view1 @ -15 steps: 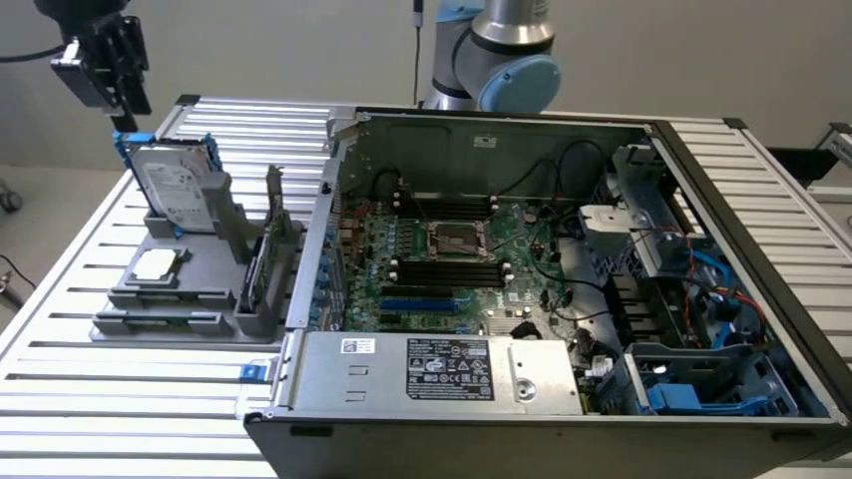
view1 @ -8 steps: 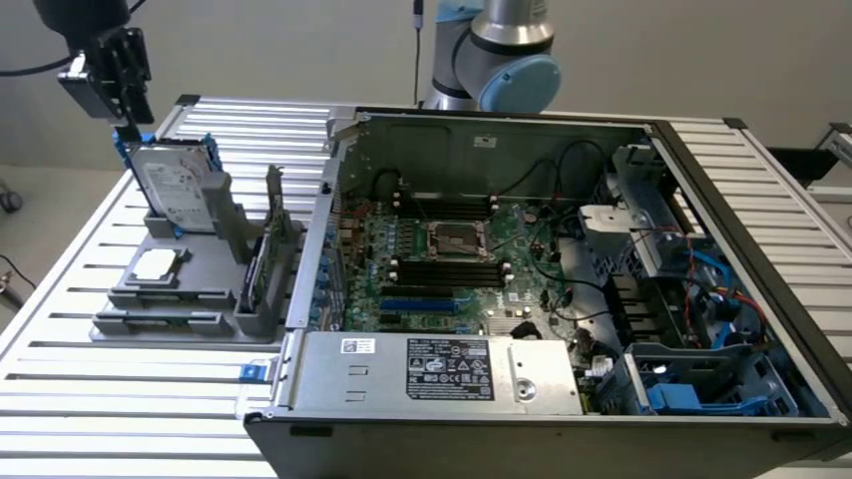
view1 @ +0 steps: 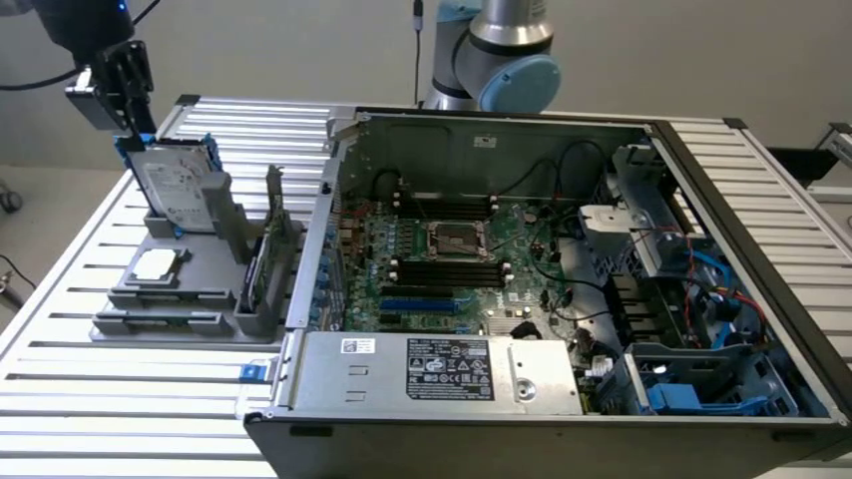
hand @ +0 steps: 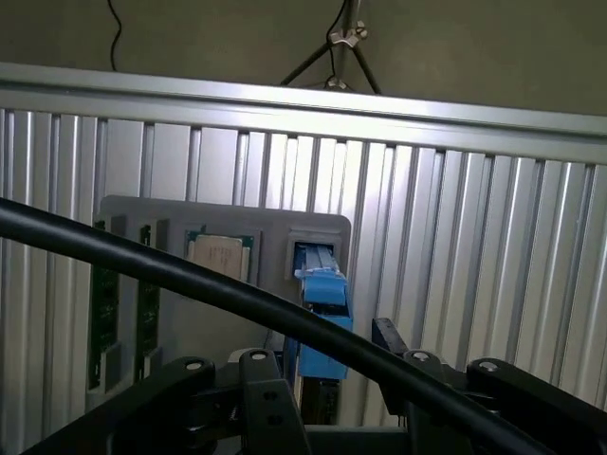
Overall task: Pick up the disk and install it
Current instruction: 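Pick up the disk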
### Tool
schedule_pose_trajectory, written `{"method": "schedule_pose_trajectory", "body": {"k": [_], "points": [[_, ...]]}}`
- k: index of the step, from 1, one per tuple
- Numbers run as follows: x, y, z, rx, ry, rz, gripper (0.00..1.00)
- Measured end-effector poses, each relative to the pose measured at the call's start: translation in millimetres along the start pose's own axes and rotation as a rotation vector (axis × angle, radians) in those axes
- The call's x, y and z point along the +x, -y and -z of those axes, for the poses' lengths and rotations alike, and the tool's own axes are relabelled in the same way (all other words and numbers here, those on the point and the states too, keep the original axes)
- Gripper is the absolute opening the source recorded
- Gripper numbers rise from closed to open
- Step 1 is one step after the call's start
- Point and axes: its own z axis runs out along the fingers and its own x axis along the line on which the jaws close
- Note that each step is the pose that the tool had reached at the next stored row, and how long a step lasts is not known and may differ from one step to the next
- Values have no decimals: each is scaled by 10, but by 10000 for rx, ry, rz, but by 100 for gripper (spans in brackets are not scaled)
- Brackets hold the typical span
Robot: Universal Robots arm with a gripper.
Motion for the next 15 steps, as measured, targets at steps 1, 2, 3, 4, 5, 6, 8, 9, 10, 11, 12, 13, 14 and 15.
{"method": "schedule_pose_trajectory", "body": {"k": [1,2,3,4,5,6,8,9,10,11,12,13,14,15], "points": [[-1,-3,-18,0,0,3,48],[-1,-6,-36,1,0,6,48],[-2,-9,-54,1,0,9,48],[-3,-12,-72,2,0,11,48],[-4,-16,-90,1,0,11,48],[-5,-20,-110,1,0,11,48],[-6,-23,-146,10,-1,11,48],[-7,-23,-164,23,-2,10,48],[-8,-23,-182,39,-4,9,48],[-9,-23,-199,56,-5,9,48],[-9,-23,-218,73,-6,8,48],[-10,-23,-237,87,-8,7,48],[-11,-24,-254,100,-9,6,48],[-12,-27,-262,108,-9,6,48]]}}
